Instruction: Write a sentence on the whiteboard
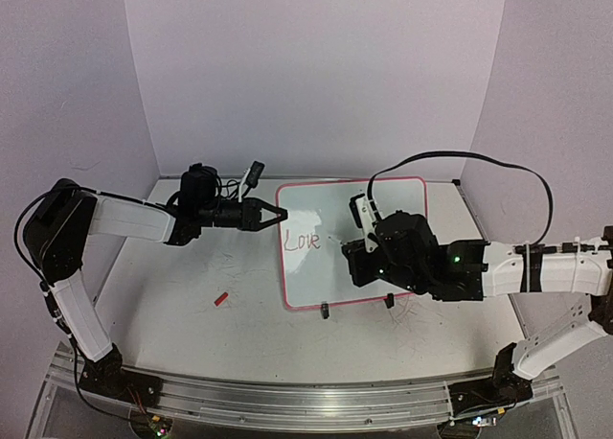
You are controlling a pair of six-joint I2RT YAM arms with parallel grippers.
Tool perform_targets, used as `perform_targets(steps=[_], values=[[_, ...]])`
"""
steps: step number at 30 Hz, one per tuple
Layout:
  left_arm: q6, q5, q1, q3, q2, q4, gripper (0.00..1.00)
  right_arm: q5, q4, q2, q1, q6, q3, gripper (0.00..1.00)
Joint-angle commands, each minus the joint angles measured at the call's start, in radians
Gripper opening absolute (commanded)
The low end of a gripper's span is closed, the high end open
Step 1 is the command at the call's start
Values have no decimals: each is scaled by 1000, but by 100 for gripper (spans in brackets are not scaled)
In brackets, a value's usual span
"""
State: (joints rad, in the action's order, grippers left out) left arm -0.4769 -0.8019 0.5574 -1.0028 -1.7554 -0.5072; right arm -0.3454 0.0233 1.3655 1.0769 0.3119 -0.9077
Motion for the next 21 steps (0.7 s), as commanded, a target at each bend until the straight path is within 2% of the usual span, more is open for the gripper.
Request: perform_targets(steps=[1, 10, 21], values=[[39, 24, -7, -41, -12, -10, 9, 14, -28, 13, -37, 19, -28, 0], [87, 30, -4, -23, -14, -10, 0, 69, -85, 67, -56, -28, -47, 0], [128, 27, -3, -5, -10, -10, 0, 45, -90, 70, -64, -13, -49, 0]])
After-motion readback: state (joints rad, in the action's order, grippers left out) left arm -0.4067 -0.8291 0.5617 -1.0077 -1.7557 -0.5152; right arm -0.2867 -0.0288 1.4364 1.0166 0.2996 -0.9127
